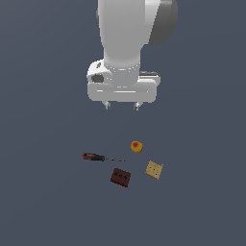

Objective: Pick up a designated object from a clutter of objects.

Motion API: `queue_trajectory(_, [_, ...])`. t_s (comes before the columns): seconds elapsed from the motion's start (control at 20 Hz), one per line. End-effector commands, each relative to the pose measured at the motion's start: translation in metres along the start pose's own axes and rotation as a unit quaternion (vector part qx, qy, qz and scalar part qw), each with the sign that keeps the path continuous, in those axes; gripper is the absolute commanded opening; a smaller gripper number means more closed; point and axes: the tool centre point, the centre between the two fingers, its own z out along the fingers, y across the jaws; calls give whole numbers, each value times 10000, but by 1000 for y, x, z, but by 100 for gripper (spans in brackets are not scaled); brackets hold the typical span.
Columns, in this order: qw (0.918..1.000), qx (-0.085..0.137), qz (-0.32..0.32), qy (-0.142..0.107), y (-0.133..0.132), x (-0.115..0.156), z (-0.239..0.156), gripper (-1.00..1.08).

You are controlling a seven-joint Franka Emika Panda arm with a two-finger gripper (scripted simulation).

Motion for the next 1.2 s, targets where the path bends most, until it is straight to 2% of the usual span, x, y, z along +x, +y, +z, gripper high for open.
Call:
queue_trajectory(0.0, [10000,0,0,0,0,0,0,100])
queue_trajectory(0.55, [9996,-146,-122,196,3,7,-21,100])
queue_trajectory(0.85, [9994,-148,-236,183,2,8,-15,100])
queue_trajectory(1.15, [9977,-177,-629,178,-2,13,2,100])
